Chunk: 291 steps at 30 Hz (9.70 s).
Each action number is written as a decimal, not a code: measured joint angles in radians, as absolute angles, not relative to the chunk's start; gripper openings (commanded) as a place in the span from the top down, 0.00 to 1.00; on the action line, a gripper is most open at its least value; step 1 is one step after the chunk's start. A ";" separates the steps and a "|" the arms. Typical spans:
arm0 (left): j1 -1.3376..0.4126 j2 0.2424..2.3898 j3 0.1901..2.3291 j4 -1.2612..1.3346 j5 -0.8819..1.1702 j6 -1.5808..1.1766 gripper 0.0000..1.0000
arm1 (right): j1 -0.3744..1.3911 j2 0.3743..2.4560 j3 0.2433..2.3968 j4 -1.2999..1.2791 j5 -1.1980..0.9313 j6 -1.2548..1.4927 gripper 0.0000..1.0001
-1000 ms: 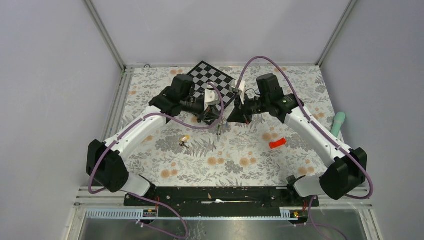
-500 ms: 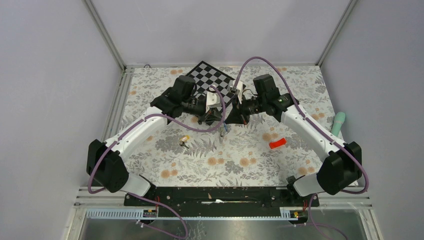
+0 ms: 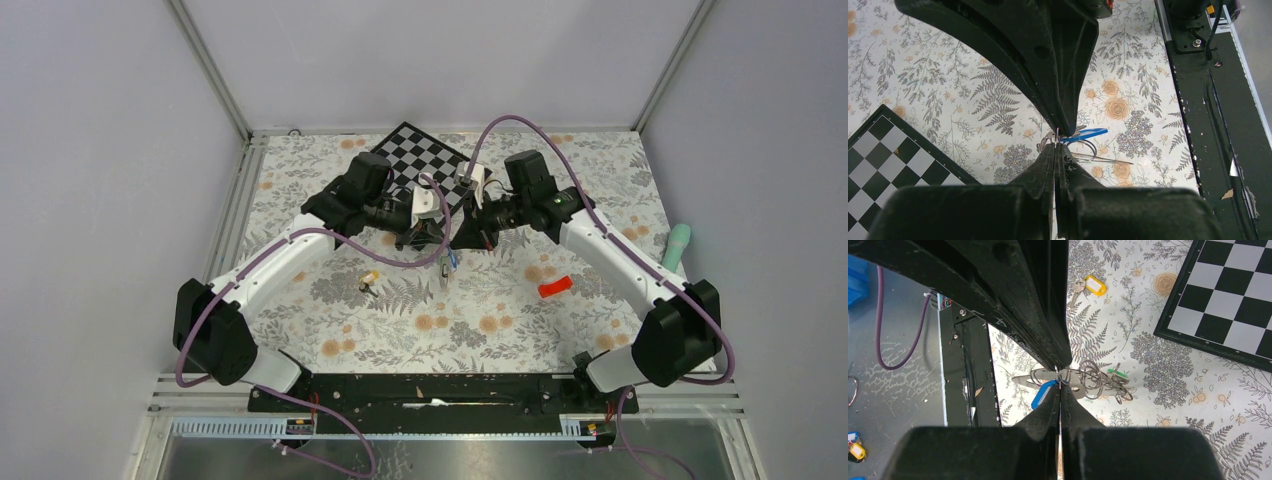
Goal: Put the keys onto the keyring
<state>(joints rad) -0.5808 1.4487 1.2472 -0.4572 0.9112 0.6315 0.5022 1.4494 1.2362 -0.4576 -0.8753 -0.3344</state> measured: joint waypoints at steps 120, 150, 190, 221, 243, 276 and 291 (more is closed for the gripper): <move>-0.532 1.467 1.153 -0.007 1.119 0.152 0.60 | 0.510 1.360 1.303 -0.701 -0.773 -0.624 1.00; -0.606 1.535 1.159 0.002 1.117 0.196 0.89 | 0.517 1.367 1.311 -0.732 -0.718 -0.623 1.00; -0.538 1.485 0.791 1.007 1.118 -0.688 1.00 | 0.431 1.297 1.270 -0.570 -0.920 -0.441 0.58; -0.538 1.485 0.790 1.063 1.104 -0.734 1.00 | 0.439 1.316 1.231 -0.529 -1.017 -0.437 0.73; -0.538 1.485 0.790 1.007 1.100 -0.664 0.94 | 0.449 1.329 1.233 -0.554 -1.014 -0.454 1.00; -0.594 1.530 1.090 0.075 1.177 0.116 0.77 | 0.590 1.377 1.354 -0.819 -0.644 -0.570 1.00; -0.595 1.541 1.029 0.238 1.204 -0.041 1.00 | 0.590 1.375 1.343 -0.797 -0.617 -0.557 0.72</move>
